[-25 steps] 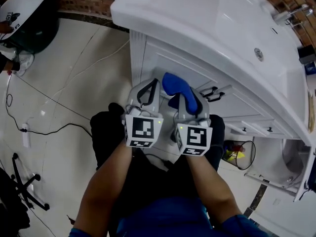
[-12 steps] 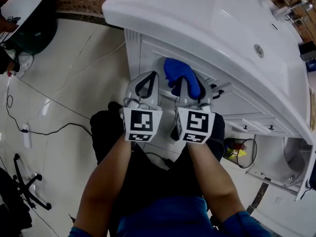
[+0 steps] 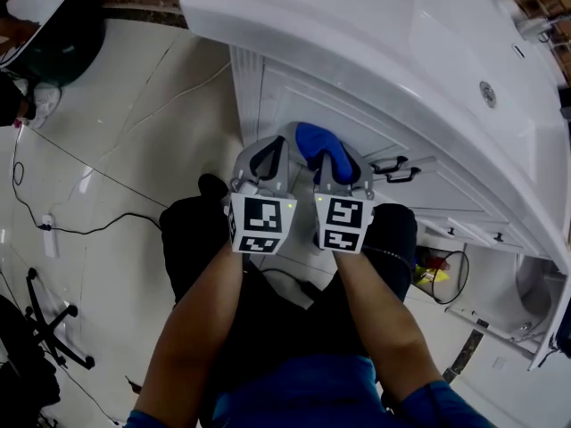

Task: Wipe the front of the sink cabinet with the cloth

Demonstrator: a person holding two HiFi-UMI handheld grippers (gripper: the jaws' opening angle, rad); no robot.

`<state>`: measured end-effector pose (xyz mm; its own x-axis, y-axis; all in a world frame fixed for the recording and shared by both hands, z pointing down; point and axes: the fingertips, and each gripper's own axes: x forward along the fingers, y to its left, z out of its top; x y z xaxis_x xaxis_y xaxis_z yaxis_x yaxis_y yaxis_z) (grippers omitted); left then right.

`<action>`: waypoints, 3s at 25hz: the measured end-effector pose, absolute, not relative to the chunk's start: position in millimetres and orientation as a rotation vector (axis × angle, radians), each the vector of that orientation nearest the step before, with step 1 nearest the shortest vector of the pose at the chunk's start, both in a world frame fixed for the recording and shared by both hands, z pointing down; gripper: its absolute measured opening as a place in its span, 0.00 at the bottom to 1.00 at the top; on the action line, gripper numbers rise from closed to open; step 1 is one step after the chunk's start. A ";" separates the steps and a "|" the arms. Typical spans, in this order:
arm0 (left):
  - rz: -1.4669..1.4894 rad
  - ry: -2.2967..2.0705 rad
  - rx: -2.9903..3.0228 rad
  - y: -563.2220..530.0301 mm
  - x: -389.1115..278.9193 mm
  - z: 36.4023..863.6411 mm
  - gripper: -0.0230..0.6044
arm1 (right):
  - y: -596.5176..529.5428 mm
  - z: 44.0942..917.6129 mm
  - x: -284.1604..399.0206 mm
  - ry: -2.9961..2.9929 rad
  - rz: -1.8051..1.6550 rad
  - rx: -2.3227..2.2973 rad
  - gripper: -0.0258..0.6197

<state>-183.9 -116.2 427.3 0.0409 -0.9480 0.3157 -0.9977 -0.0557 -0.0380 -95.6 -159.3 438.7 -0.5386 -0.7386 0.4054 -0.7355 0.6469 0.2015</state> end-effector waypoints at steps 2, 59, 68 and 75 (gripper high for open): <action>0.412 -1.988 2.101 -115.4 -180.4 442.3 0.05 | -158.8 456.0 -95.4 -2.379 0.011 1.134 0.13; 0.155 -1.863 2.352 -114.5 -116.9 370.4 0.05 | -141.2 318.9 -28.3 -2.501 -0.216 1.375 0.13; 0.182 -1.918 2.239 -116.5 -135.4 391.6 0.05 | -152.8 369.6 -38.3 -2.402 -0.156 1.310 0.13; 0.276 -1.895 2.225 -122.4 -132.3 413.2 0.05 | -153.1 423.0 -40.2 -2.311 -0.076 1.237 0.13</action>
<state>-132.3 -122.4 413.2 0.1579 -0.9489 0.2732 -0.9874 -0.1542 0.0350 -40.2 -153.1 423.0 -0.4527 -0.7910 0.4116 -0.7623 0.5828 0.2815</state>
